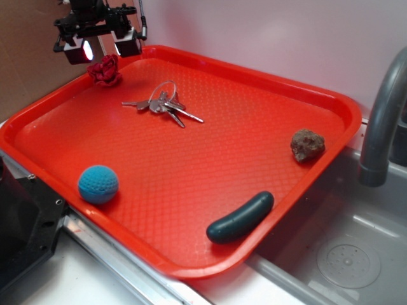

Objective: Grab the red paper.

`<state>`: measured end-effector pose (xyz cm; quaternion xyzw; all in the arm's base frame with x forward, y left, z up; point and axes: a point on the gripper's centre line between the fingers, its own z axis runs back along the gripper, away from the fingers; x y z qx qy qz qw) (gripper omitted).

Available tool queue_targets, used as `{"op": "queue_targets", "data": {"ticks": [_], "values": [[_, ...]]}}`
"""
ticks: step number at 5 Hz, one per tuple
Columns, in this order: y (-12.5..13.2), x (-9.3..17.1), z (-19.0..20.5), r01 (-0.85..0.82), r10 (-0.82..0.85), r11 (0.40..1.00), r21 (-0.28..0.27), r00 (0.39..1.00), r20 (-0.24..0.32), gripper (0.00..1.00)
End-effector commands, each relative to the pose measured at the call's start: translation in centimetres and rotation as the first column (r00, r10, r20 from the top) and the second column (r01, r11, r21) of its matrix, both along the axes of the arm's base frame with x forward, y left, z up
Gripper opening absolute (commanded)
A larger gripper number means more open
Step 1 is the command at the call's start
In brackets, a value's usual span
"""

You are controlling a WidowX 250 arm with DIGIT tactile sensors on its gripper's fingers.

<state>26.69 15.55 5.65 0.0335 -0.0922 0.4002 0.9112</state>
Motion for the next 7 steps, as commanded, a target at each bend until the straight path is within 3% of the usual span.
{"op": "queue_targets", "data": {"ticks": [1, 4, 5, 6, 7], "values": [[1.9, 0.7, -1.2, -0.038, 0.039, 0.999, 0.025, 0.999, -0.003, 1.0], [3.0, 1.4, -3.1, -0.021, 0.025, 0.998, 0.058, 0.997, -0.078, 1.0], [2.5, 1.2, -3.3, -0.007, 0.014, 0.998, 0.067, 0.993, -0.116, 0.23], [2.5, 0.9, -3.2, -0.005, 0.011, 0.999, 0.054, 0.993, -0.117, 0.0], [2.5, 0.5, -3.0, -0.005, 0.011, 0.999, 0.047, 0.993, -0.116, 0.0]]}}
